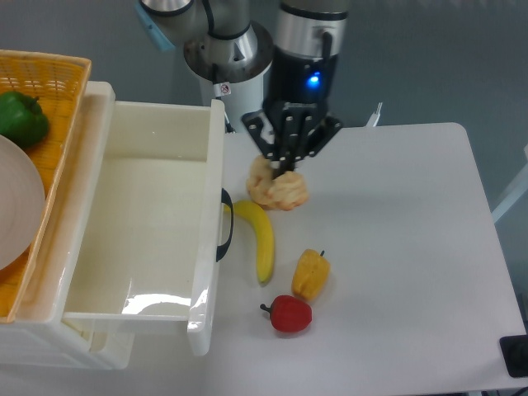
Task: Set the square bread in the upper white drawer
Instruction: 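Lift the square bread and carry it over the open white drawer, then lower the square bread into the drawer and hold it there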
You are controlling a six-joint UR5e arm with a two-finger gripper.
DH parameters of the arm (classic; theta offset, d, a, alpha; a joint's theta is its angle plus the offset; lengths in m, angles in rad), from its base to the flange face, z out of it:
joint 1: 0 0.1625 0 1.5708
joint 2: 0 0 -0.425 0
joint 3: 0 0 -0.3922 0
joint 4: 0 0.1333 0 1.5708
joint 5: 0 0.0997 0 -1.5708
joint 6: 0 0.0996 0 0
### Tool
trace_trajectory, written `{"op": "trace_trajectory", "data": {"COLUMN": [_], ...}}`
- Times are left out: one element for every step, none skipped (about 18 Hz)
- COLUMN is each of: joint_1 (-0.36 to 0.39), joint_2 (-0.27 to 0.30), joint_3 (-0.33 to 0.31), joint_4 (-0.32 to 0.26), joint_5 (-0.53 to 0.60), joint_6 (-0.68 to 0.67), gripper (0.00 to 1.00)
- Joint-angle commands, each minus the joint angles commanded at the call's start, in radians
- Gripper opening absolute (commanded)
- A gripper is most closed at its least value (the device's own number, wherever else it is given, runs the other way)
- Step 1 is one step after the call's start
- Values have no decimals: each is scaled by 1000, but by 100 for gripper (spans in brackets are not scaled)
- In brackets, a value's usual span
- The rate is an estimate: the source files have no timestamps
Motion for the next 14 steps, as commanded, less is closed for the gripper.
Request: {"op": "trace_trajectory", "data": {"joint_1": [-23, -48, -60, -74, -88, -95, -101, -108, -109, -109, -114, -121, -129, -131], "joint_2": [0, 0, 0, -5, -8, -11, -11, -17, -20, -21, -25, -25, -25, -25], "joint_3": [-5, -9, -11, -12, -11, -11, -12, -14, -15, -17, -17, -18, -25, -28], "joint_4": [0, 0, 2, 2, 3, 2, 3, 3, 3, 3, 3, 3, 3, 5], "joint_5": [0, 0, -2, -3, -5, -5, -3, -3, -3, -3, -2, 0, 0, 0], "joint_6": [0, 2, 2, 2, 2, 2, 2, 2, 3, 5, 3, 3, 6, 8], "gripper": [19, 19, 19, 19, 19, 19, 20, 23, 25, 27, 30, 31, 32, 35]}}
